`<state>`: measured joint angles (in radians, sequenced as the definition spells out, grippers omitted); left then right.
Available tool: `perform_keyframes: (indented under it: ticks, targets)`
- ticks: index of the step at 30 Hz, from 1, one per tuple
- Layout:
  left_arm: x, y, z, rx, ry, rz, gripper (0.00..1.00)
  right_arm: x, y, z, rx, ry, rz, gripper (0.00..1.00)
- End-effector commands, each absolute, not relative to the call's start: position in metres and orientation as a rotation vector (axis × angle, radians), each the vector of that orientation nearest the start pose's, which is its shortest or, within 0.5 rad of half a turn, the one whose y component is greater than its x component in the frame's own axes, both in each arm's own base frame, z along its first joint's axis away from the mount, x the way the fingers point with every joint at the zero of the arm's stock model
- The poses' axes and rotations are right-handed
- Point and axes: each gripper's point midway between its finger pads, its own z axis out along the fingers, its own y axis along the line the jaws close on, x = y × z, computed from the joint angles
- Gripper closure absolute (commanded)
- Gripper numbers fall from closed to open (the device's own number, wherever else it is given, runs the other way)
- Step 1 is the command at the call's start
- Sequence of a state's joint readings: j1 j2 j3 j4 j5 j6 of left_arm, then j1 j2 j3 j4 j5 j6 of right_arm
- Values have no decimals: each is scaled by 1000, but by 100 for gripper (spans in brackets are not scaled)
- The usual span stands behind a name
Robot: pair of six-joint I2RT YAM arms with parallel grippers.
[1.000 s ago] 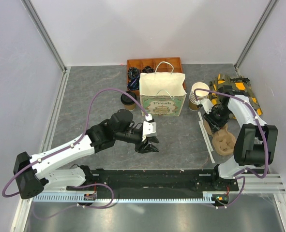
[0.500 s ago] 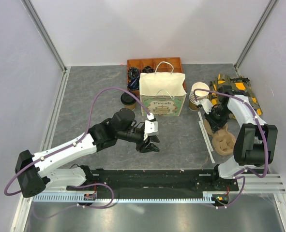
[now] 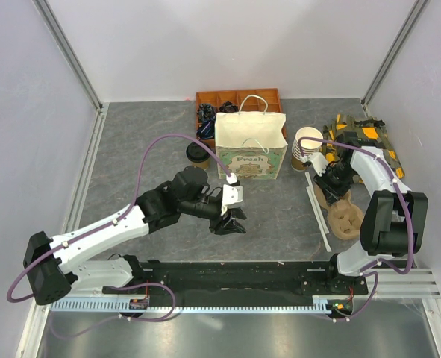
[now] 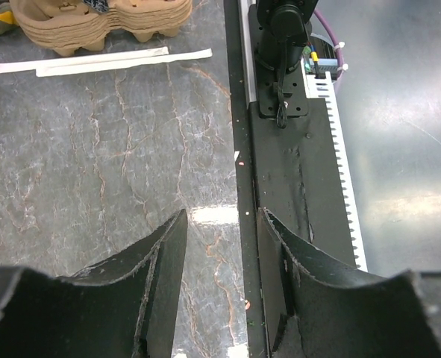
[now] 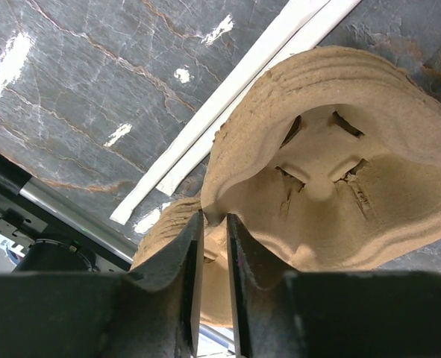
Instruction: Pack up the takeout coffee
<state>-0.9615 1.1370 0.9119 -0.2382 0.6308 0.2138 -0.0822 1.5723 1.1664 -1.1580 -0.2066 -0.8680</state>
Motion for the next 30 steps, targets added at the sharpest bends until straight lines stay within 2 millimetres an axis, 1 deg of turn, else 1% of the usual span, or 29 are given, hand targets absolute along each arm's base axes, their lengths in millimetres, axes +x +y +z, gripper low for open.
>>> perform_keyframes:
  ticks: [1,5,9,10,11,12,18,19,20,22,23,25,26,27,30]
  targets:
    - [120,-339,241,1491,1433,-1107,49,250,-16,84,-1179,2775,249,73]
    - [122,-339,240,1491,1435,-1102,49,250,-17,83,-1180,2779,252,71]
    - [126,-339,242,1483,1438,-1095,49,251,-16,83,-1183,2773,256,79]
    - [125,-339,242,1488,1433,-1100,49,251,-16,82,-1185,2774,256,78]
    - [126,-339,241,1487,1437,-1099,49,252,-16,82,-1183,2775,256,75]
    - [126,-340,241,1489,1437,-1100,49,251,-16,82,-1184,2777,252,73]
    - [129,-340,238,1488,1448,-1100,49,248,-16,80,-1207,2777,257,73]
    - [129,-340,238,1489,1448,-1098,49,247,-16,80,-1209,2774,256,75]
    - [130,-340,237,1489,1451,-1098,49,249,-15,80,-1210,2768,253,79]
    - [130,-340,239,1486,1448,-1100,49,249,-15,82,-1202,2766,260,82]
    - [129,-340,239,1488,1446,-1100,49,252,-14,84,-1199,2755,258,87]
    - [130,-340,239,1486,1450,-1100,49,251,-14,86,-1202,2759,266,92]
    - [130,-339,239,1485,1451,-1101,49,253,-14,88,-1205,2753,264,98]
    - [130,-339,238,1483,1455,-1101,49,251,-14,90,-1210,2754,267,100]
    - [130,-339,238,1482,1459,-1109,49,249,-13,99,-1220,2739,266,100]
